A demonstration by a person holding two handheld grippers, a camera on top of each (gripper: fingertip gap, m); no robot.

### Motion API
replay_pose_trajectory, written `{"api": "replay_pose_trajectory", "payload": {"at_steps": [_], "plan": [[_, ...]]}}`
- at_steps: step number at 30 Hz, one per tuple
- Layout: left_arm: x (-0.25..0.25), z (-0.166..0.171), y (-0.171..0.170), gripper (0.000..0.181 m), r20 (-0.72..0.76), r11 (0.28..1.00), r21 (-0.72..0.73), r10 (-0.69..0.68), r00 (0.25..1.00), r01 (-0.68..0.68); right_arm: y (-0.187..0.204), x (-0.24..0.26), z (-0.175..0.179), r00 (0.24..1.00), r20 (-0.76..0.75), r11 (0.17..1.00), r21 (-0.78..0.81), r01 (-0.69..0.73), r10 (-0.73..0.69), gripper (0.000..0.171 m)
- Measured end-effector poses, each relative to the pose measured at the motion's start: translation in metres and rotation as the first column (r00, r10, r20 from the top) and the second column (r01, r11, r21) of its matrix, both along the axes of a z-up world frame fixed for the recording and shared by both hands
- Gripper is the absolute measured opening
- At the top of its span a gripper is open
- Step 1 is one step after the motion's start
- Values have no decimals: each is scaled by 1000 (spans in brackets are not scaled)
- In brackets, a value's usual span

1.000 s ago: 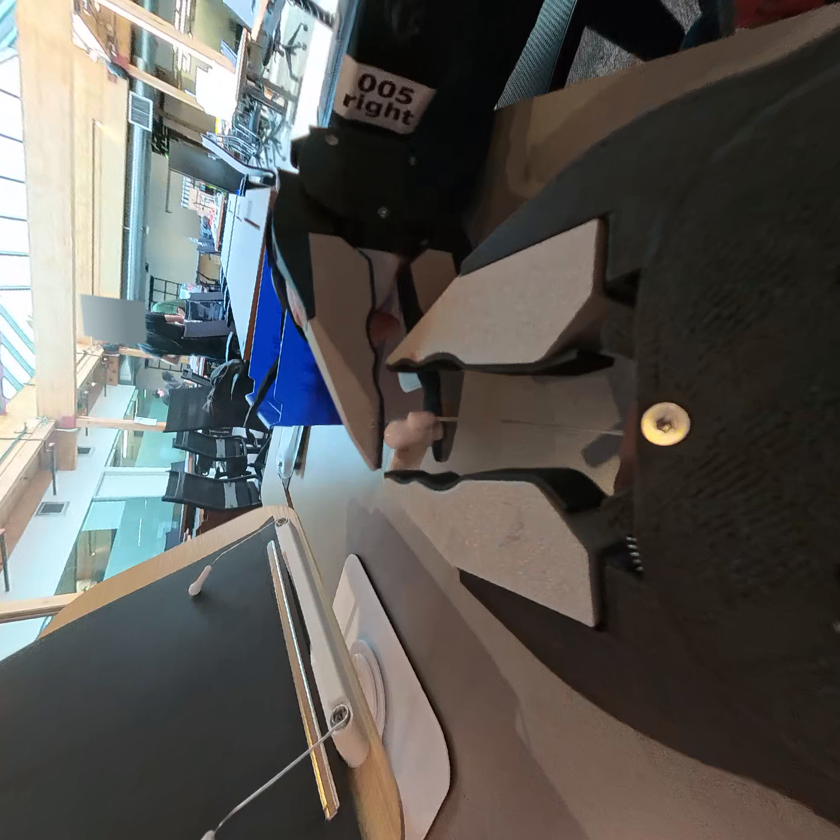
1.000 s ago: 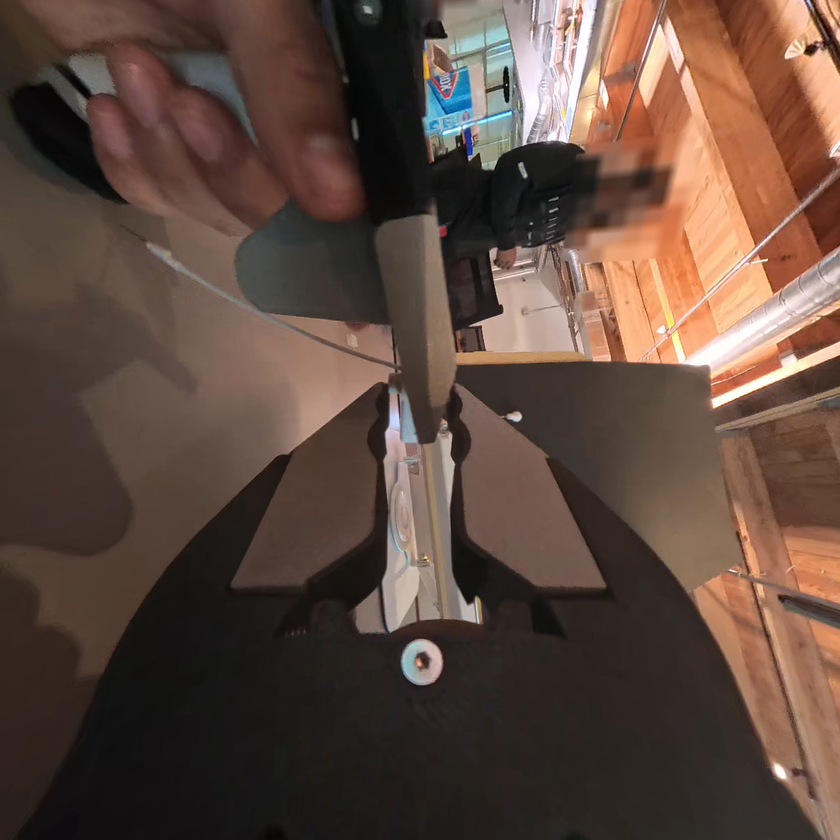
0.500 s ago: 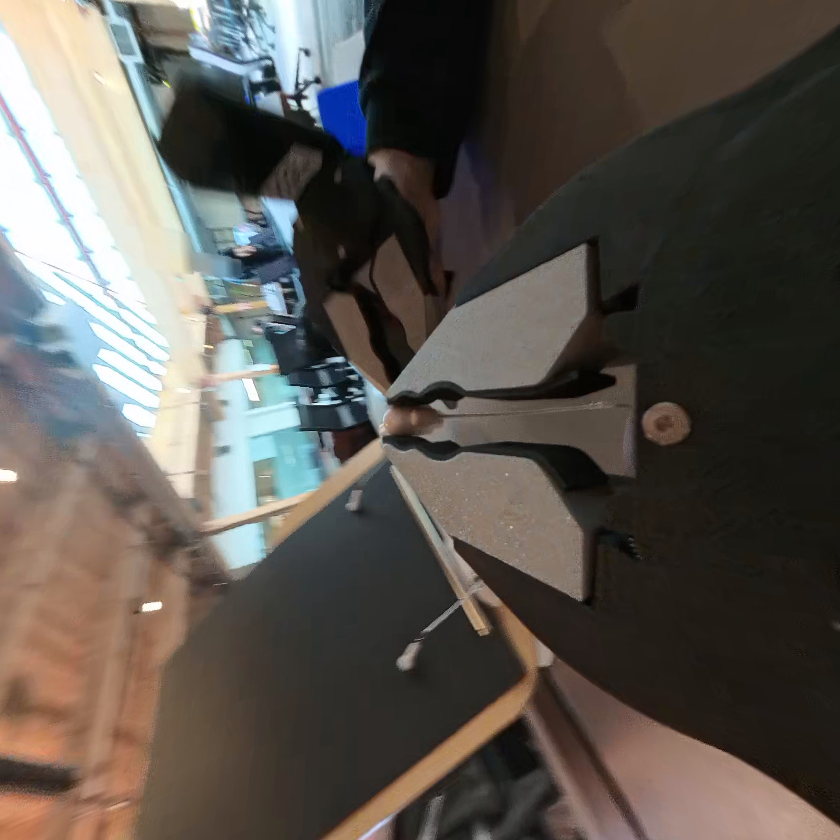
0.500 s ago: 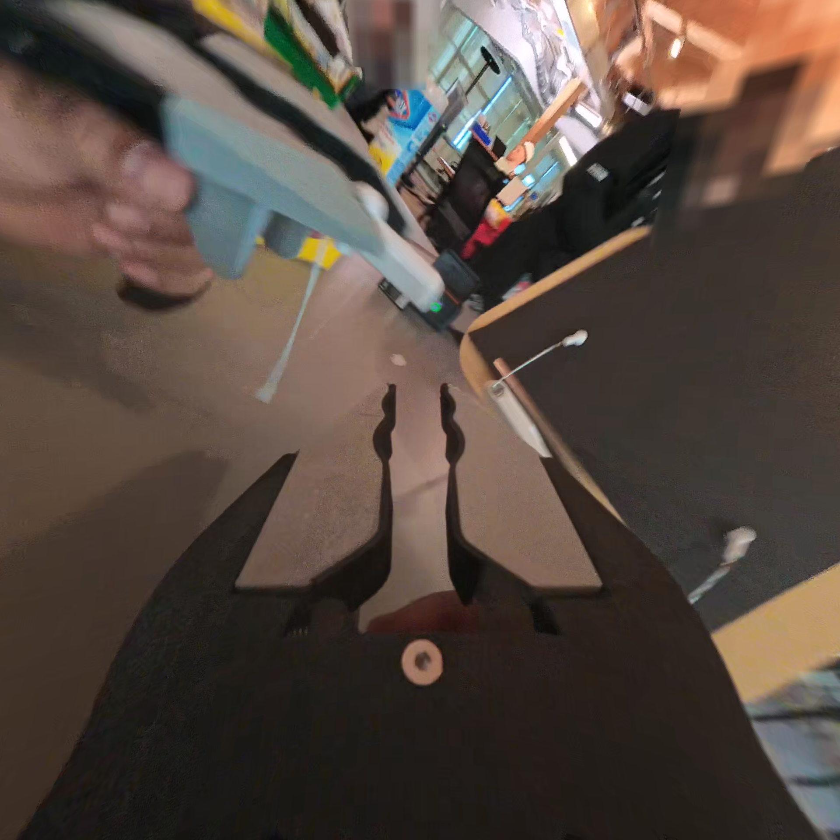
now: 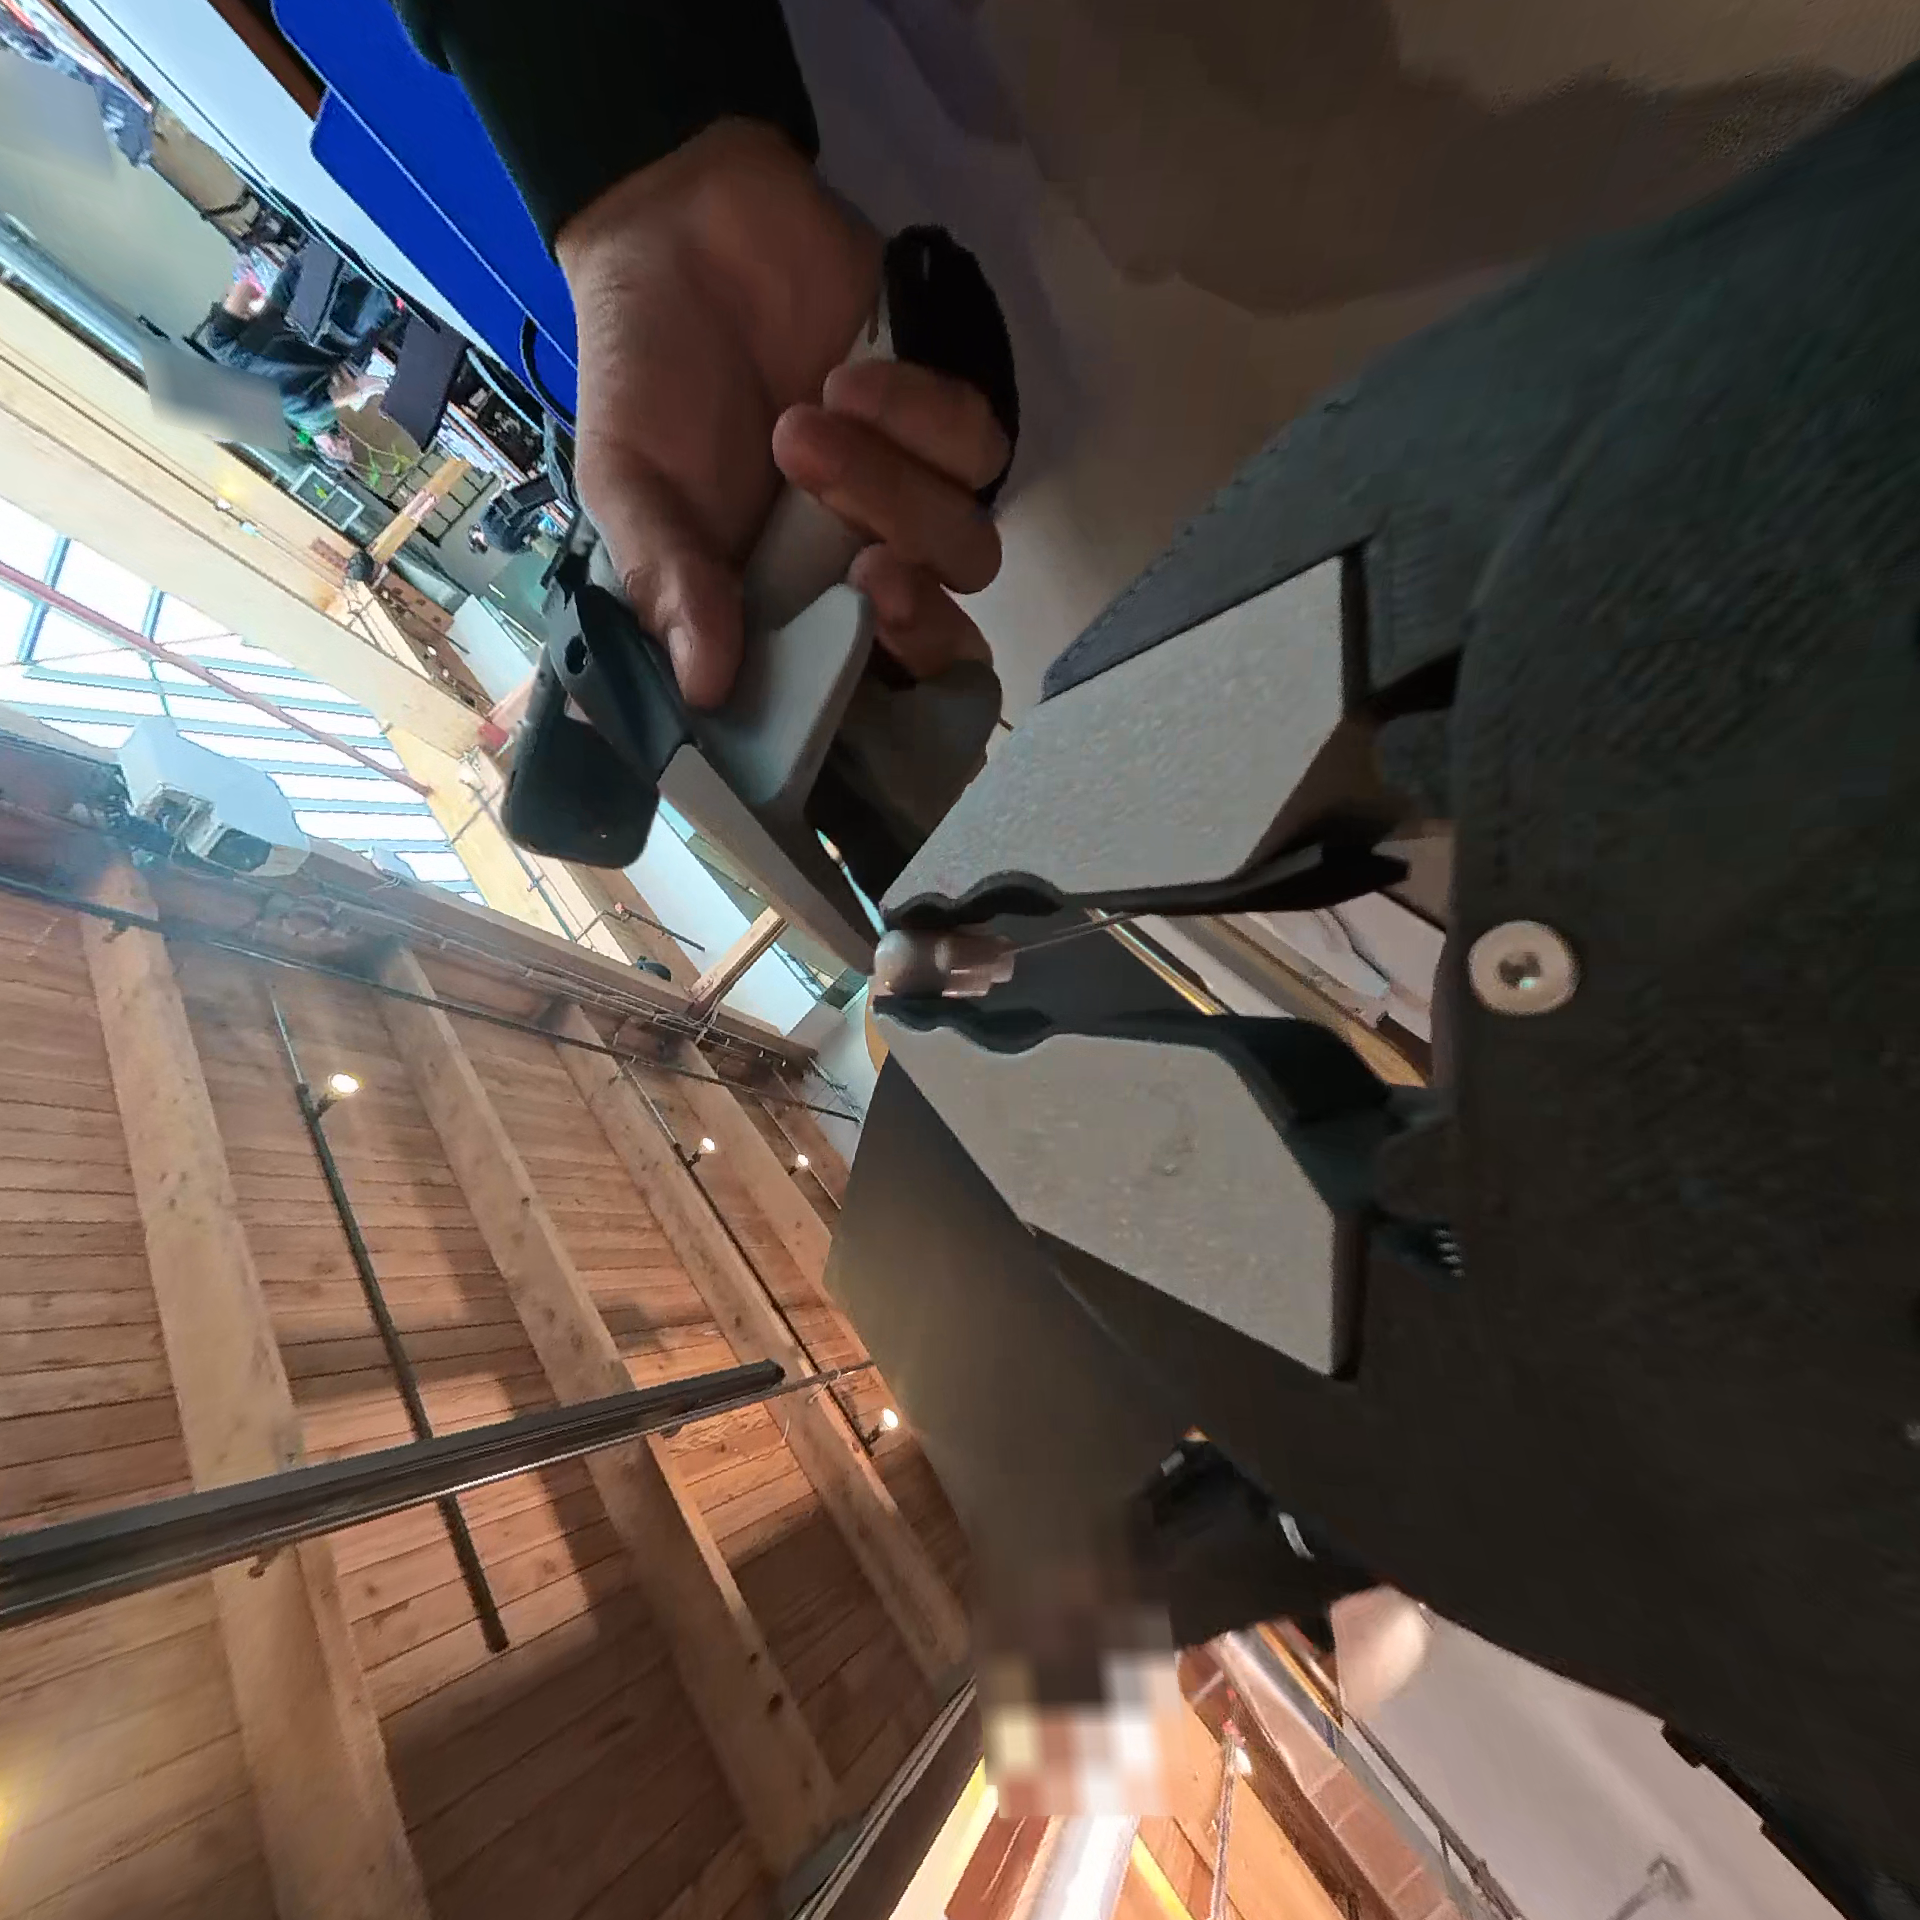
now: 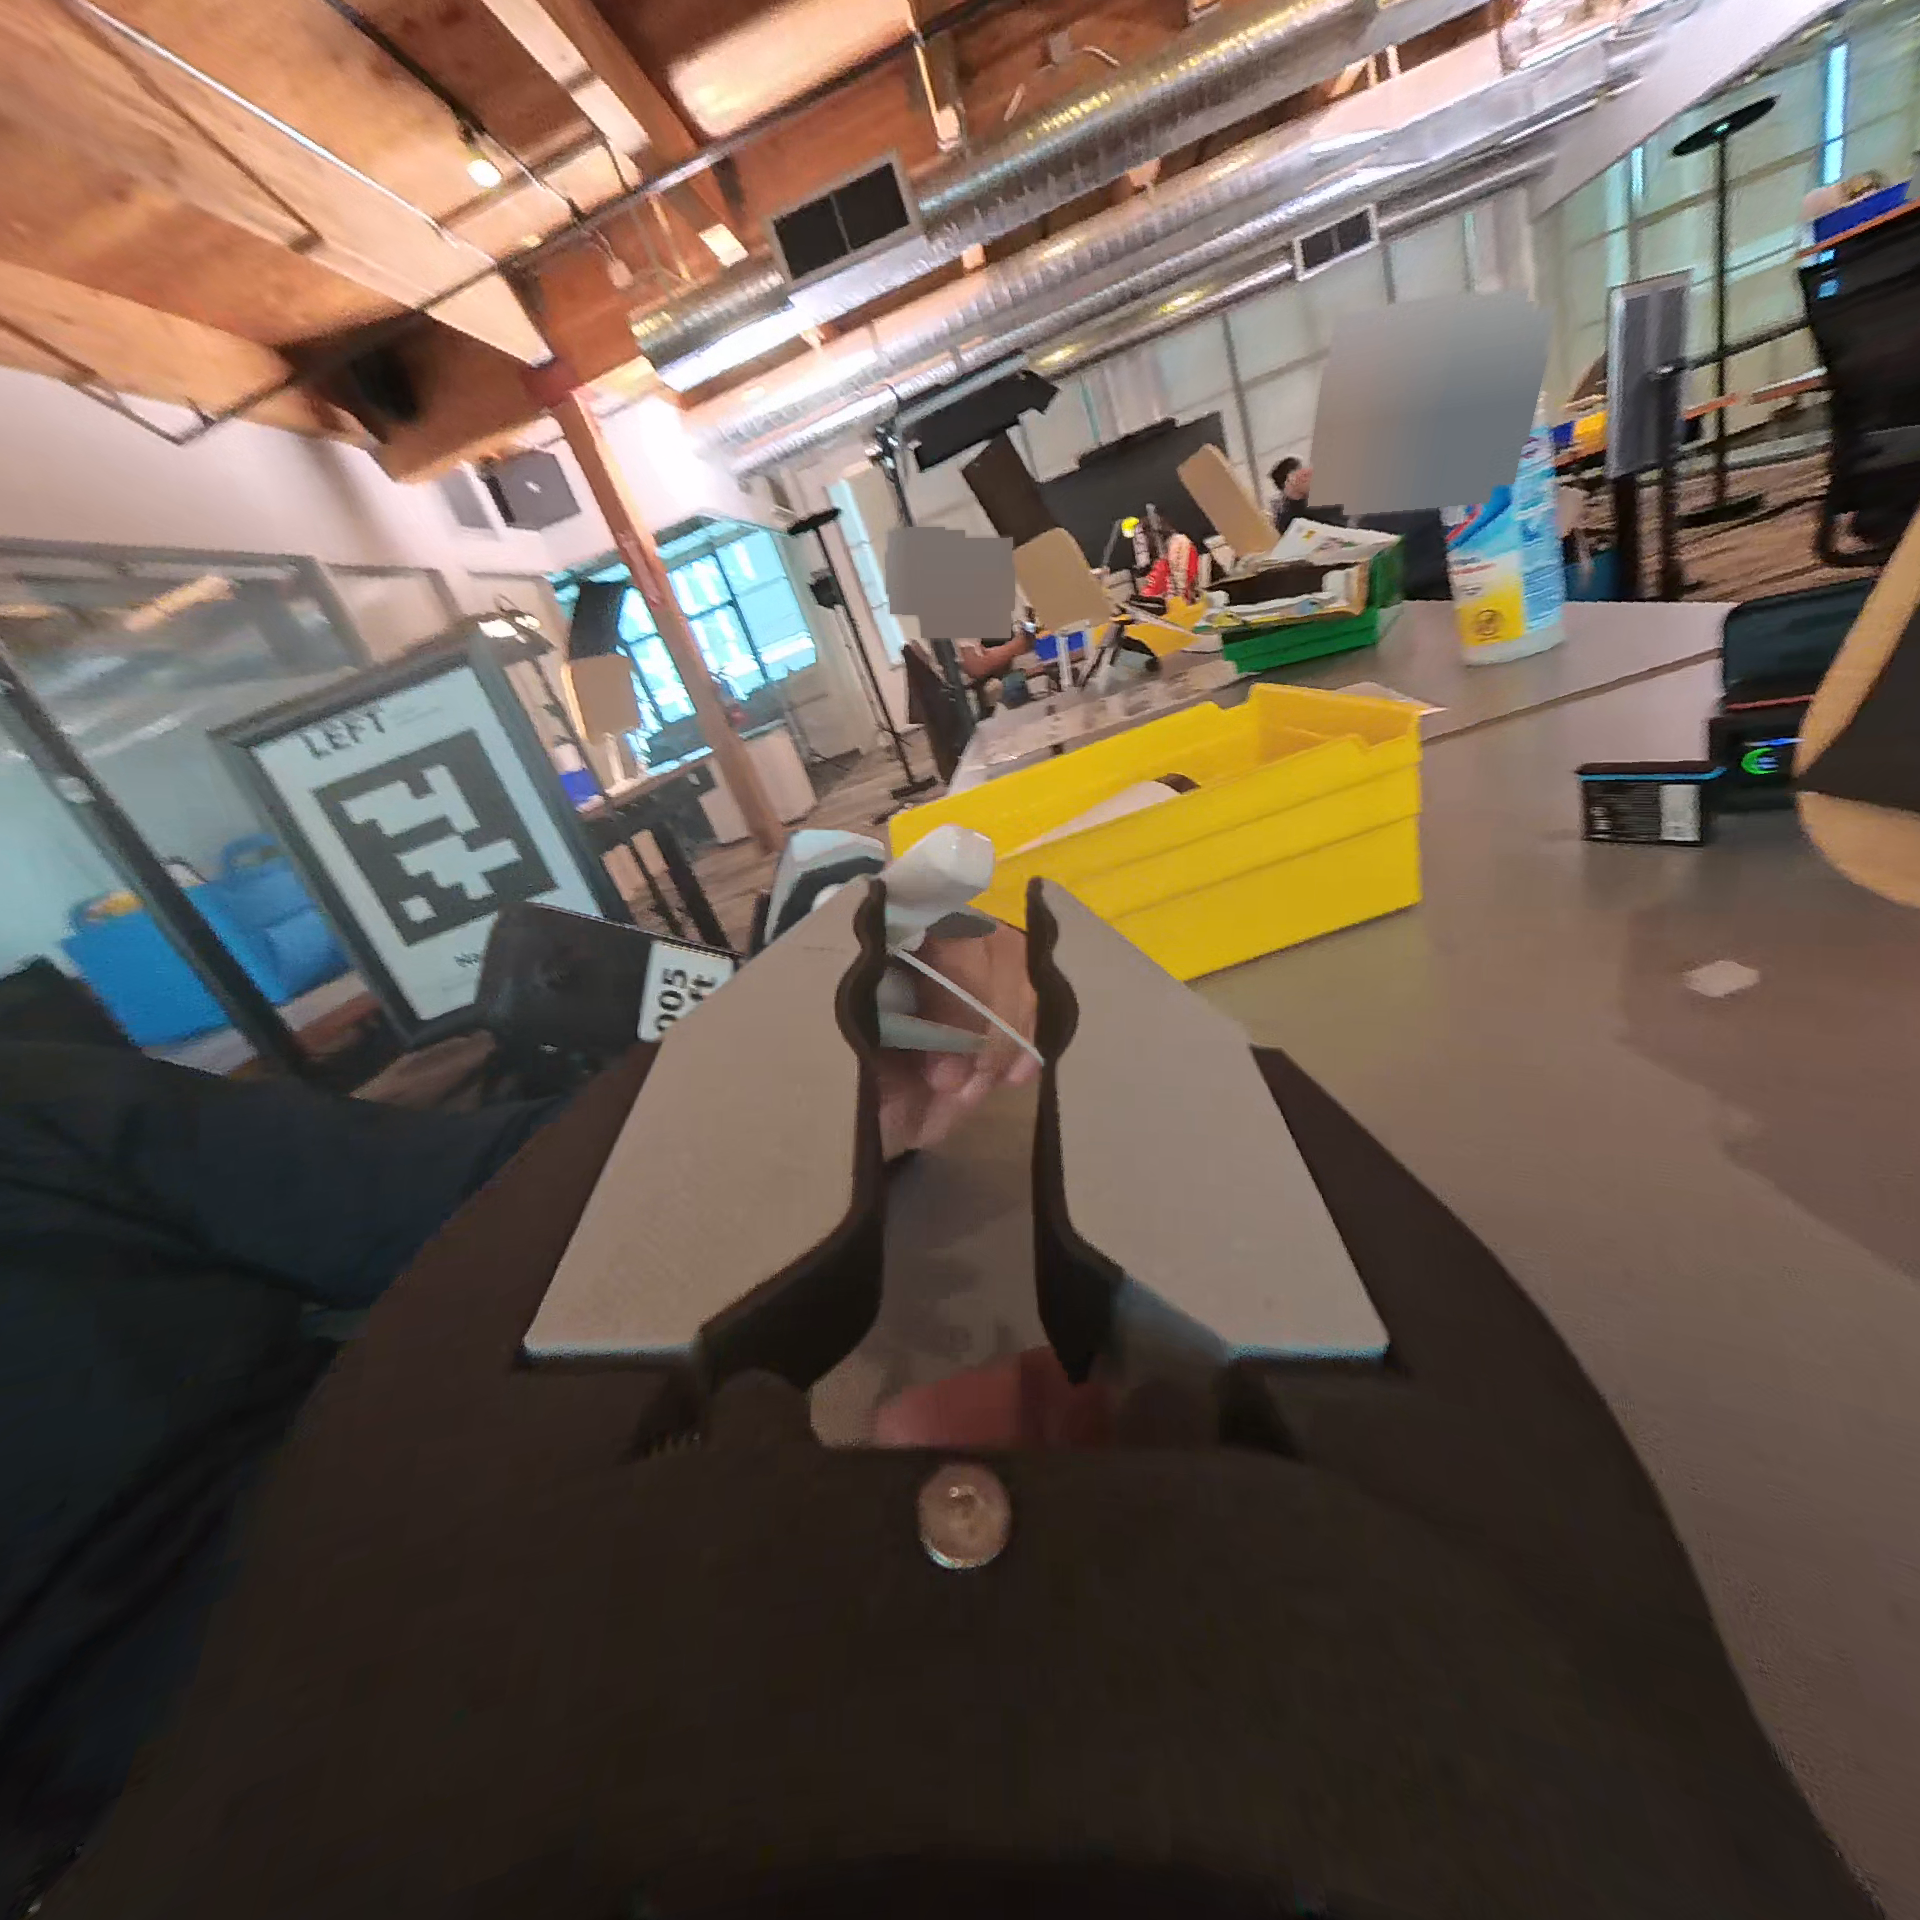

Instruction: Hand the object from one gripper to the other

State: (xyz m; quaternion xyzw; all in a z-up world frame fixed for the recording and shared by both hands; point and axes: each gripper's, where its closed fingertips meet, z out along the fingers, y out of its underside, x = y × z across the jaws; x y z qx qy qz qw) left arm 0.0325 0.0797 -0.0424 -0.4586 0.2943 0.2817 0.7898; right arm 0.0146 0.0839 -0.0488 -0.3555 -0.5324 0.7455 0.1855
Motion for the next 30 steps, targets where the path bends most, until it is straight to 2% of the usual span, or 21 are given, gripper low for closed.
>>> {"api": "replay_pose_trajectory", "payload": {"at_steps": [1,5,8,10,12,14,15,18,20,21,23,24,26,27,29,30], "plan": [[0,0,0,11,-3,1000,0,-1,1000,1,-3,1,1,1000,-2,1000,-18,-22,22,18],[2,-3,2,11,3,1000,-16,-12,1000,12,-5,1,4,999,-8,996,-74,-43,42,17],[-5,-7,6,11,20,999,-39,25,999,-25,0,-3,0,1000,9,1000,-28,-4,4,16],[-11,-12,11,11,62,995,-82,64,996,-58,7,-6,0,998,-11,998,18,63,-63,11],[-16,-17,16,31,159,990,-136,53,986,-31,26,-13,1,969,-65,960,132,246,-239,11],[-22,-23,22,54,265,979,-204,39,963,16,50,-12,7,873,-194,821,298,487,-448,10],[-25,-24,23,57,294,976,-216,44,955,21,60,-6,14,808,-266,722,363,589,-525,10],[-41,-27,27,45,294,973,-224,128,947,-62,85,29,53,603,-478,369,497,785,-639,10],[-50,-34,32,45,276,957,-262,197,941,-123,113,59,83,470,-589,92,557,826,-657,10],[-54,-38,35,44,278,948,-285,226,934,-144,131,72,93,430,-608,-23,594,804,-668,10],[-58,-43,38,43,285,932,-323,259,923,-162,176,100,107,355,-615,-213,660,721,-705,10],[-57,-46,39,41,297,929,-338,257,920,-150,198,112,108,333,-603,-266,691,672,-725,10],[-56,-48,40,34,330,926,-360,242,912,-116,247,136,91,293,-486,-281,798,533,-823,11],[-56,-47,40,32,351,928,-359,234,907,-101,266,146,76,280,-414,-251,844,473,-866,10],[-56,-51,41,32,379,923,-377,229,897,-77,289,157,31,294,-197,-84,930,357,-935,12],[-57,-54,43,32,382,916,-394,240,892,-78,298,164,12,276,-110,-24,955,297,-955,23]]}}
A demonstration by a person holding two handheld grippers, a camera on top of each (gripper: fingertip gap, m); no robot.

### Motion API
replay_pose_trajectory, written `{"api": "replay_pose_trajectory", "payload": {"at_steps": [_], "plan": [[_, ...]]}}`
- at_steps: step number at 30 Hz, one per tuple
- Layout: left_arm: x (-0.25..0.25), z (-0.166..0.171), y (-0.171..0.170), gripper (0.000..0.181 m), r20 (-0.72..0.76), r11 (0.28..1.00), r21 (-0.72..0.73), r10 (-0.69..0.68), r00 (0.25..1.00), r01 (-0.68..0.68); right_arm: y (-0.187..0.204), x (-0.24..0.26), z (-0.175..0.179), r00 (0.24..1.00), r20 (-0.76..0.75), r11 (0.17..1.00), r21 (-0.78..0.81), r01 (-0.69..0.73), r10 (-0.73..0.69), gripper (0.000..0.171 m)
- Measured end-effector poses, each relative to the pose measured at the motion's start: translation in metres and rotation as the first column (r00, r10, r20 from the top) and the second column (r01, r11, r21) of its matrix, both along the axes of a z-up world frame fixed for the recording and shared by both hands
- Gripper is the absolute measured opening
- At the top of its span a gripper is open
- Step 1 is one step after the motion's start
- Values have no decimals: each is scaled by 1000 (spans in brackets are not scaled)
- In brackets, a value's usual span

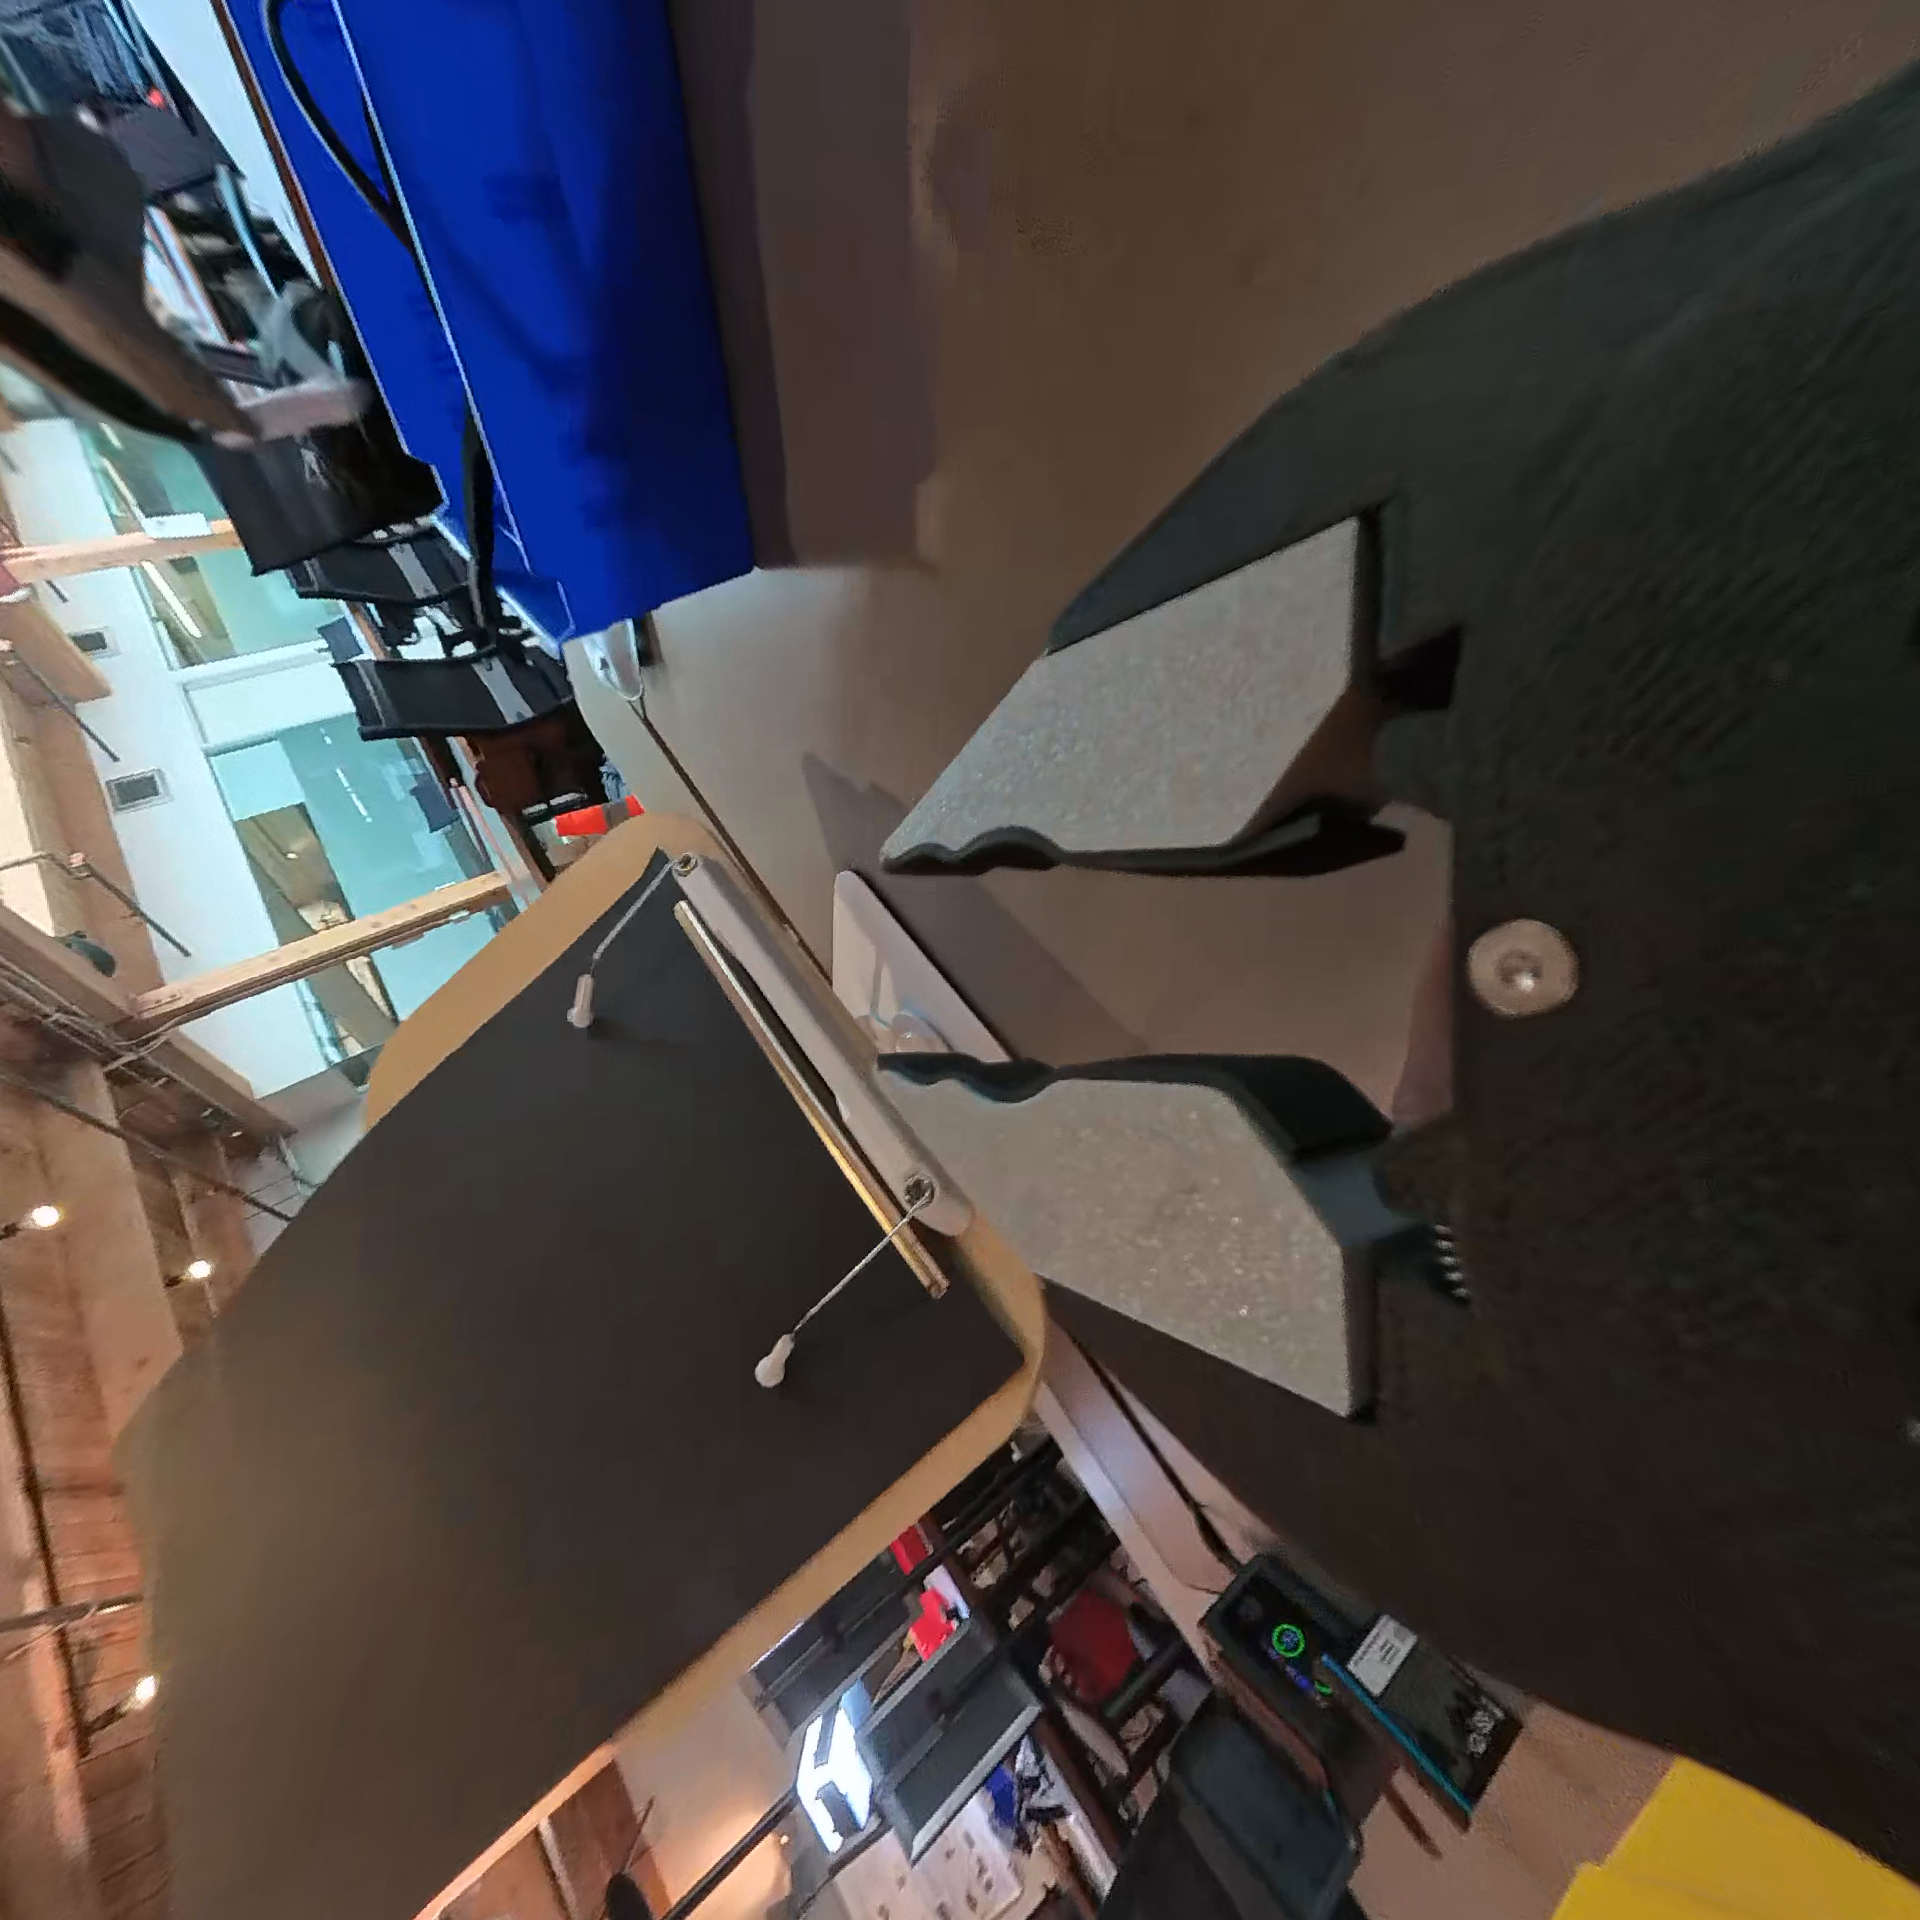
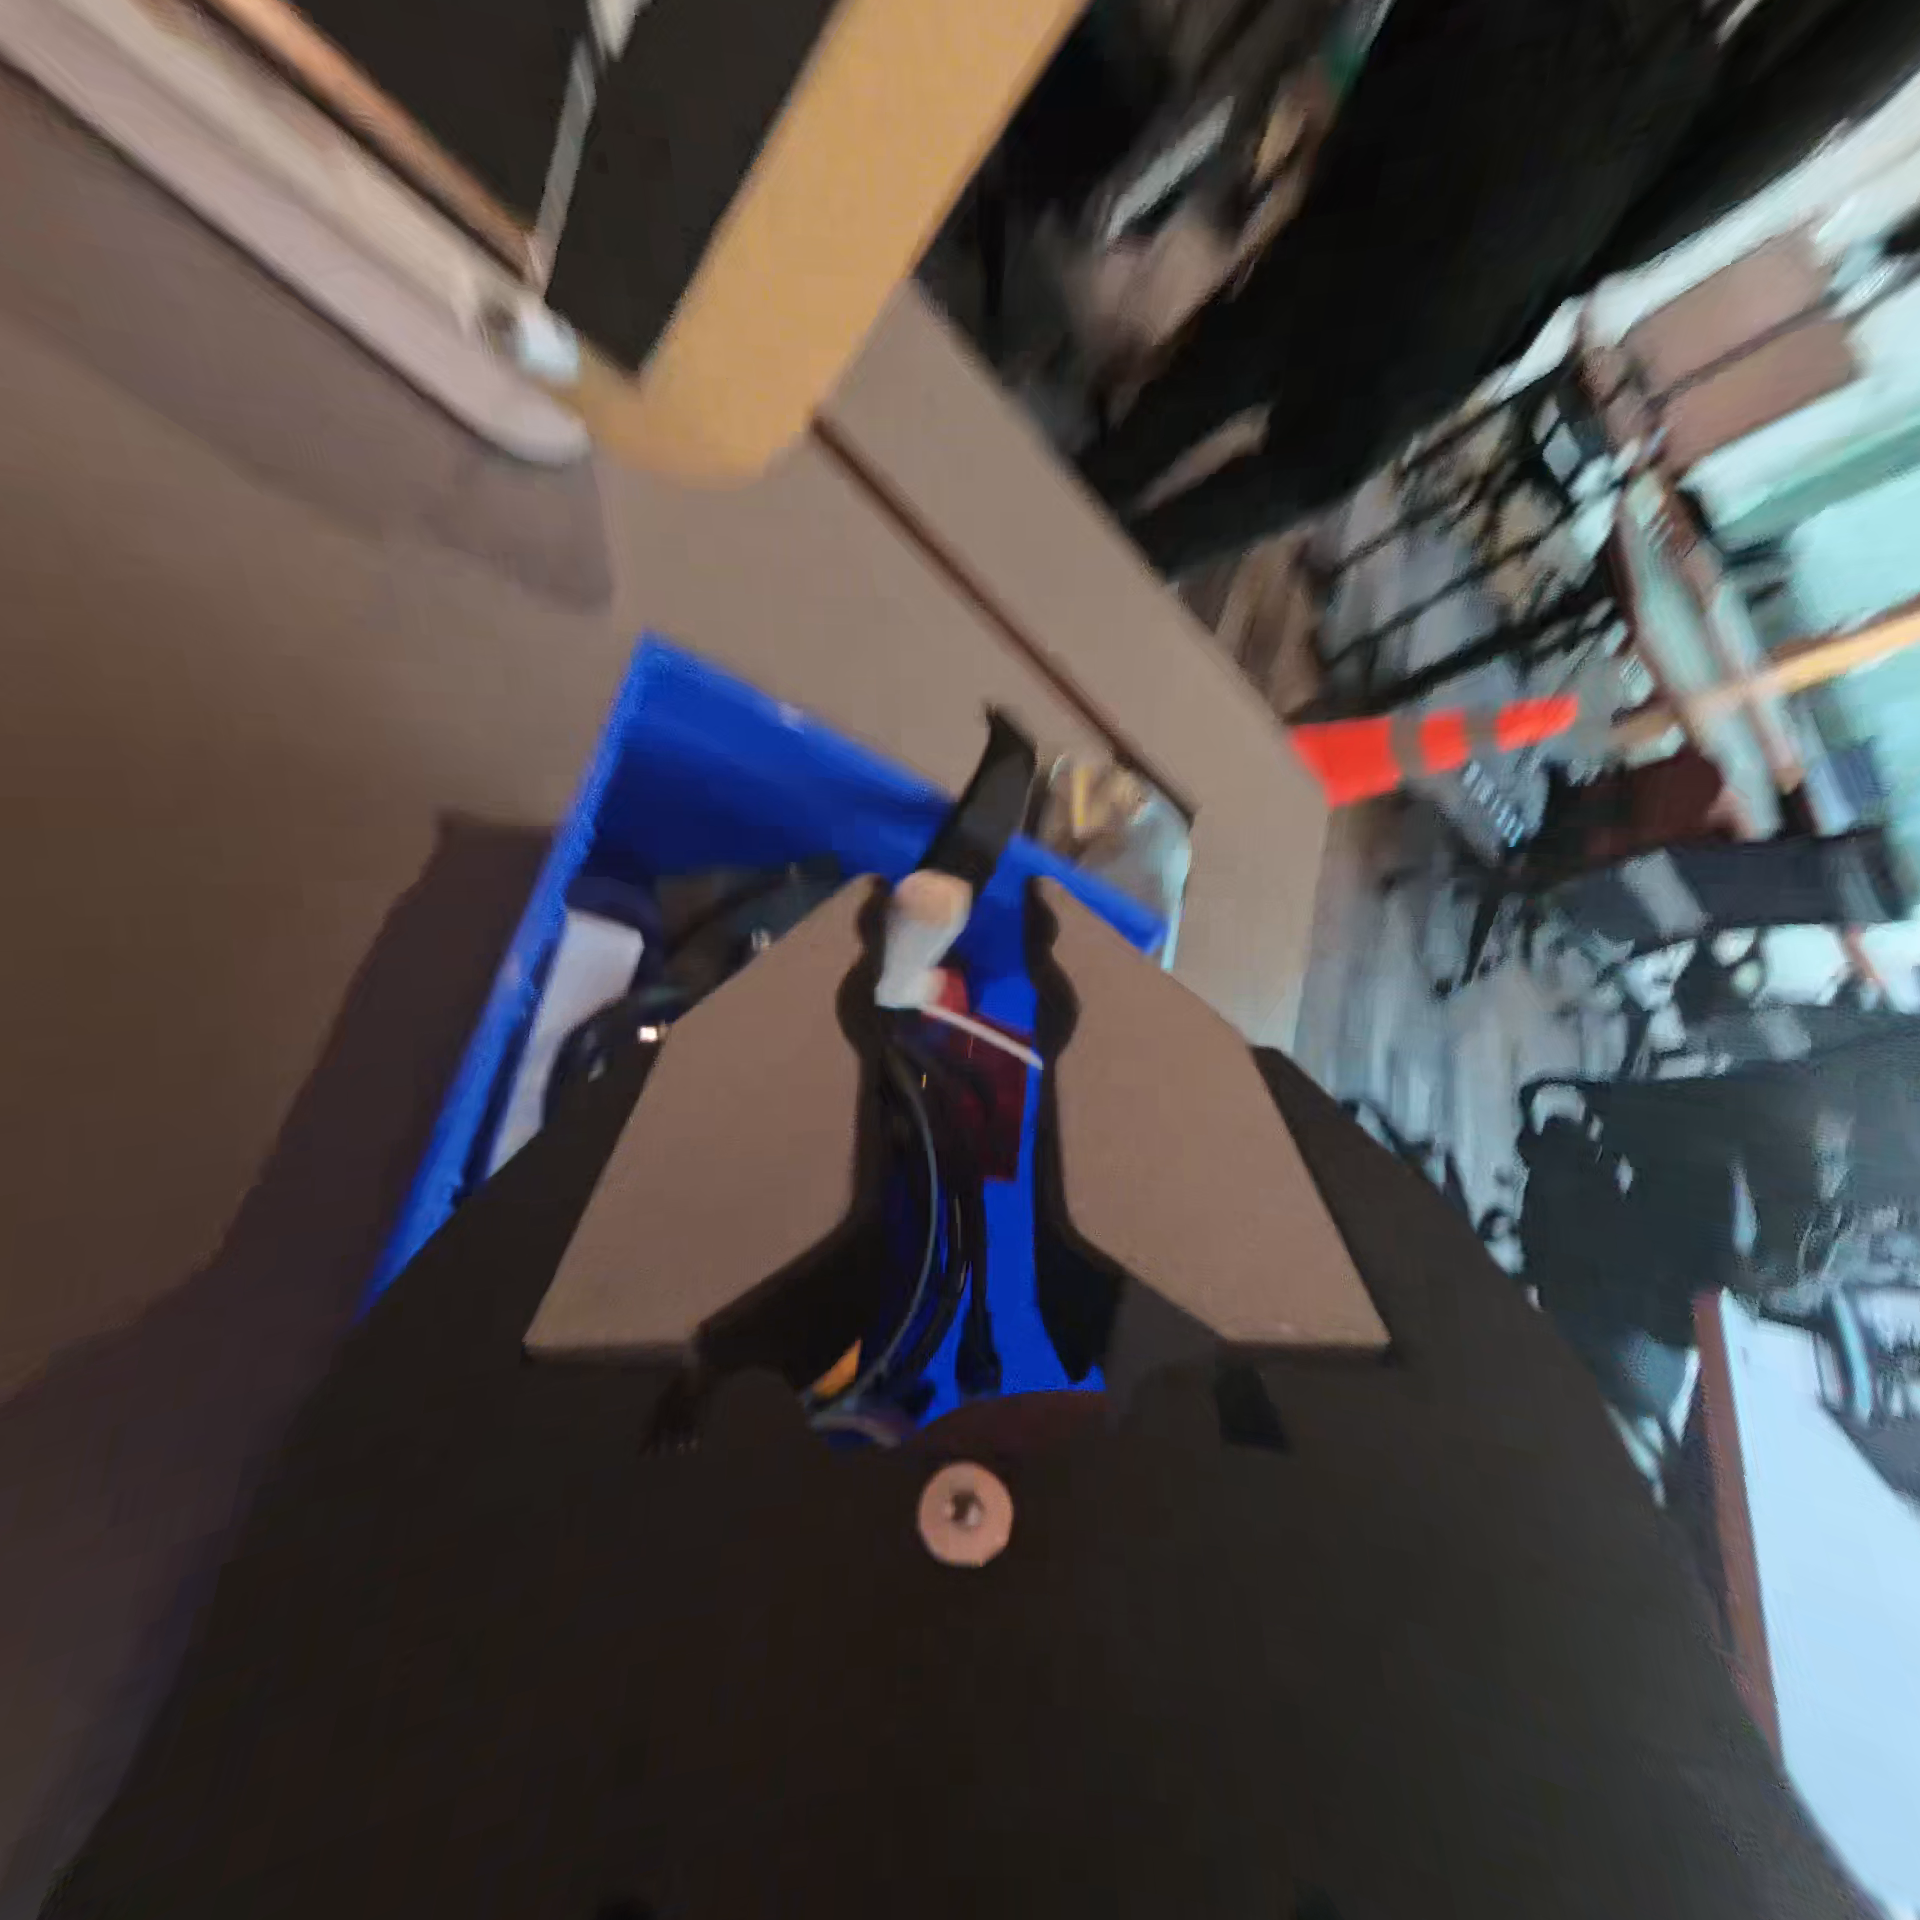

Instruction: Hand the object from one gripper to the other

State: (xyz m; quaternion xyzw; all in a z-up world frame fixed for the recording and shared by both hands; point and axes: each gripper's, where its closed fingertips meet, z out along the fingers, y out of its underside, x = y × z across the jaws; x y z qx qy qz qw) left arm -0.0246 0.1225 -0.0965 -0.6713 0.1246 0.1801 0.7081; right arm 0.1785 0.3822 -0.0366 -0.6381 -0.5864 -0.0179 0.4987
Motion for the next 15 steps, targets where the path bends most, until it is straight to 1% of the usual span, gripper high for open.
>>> {"api": "replay_pose_trajectory", "payload": {"at_steps": [1,2,4,5,7,9,12,14,15], "plan": [[-2,-4,1,32,3,1000,-18,9,1000,-9,9,7,-11,998,45,999,-30,37,-36,36],[-3,-9,3,33,3,999,-40,14,1000,-14,13,12,-13,996,60,998,-36,60,-58,39],[-4,-18,7,34,5,996,-88,14,1000,-13,3,6,-2,999,7,998,-51,32,-31,37],[-5,-18,8,34,9,996,-93,16,1000,-15,-11,-2,6,999,-33,997,-78,-13,11,36],[-6,-19,10,34,31,995,-99,12,999,-9,-49,-25,13,988,-87,976,-163,-142,129,36],[-8,-19,11,33,77,994,-109,0,997,9,-92,-52,10,962,-113,933,-239,-268,248,40],[-19,-21,12,33,172,992,-129,14,985,9,-151,-90,-17,909,-125,847,-330,-417,398,40],[-21,-23,11,33,240,989,-145,5,971,31,-180,-114,-44,878,-146,788,-393,-474,455,39],[-21,-24,11,33,269,987,-151,-5,963,47,-188,-125,-62,873,-142,768,-424,-480,467,38]]}}
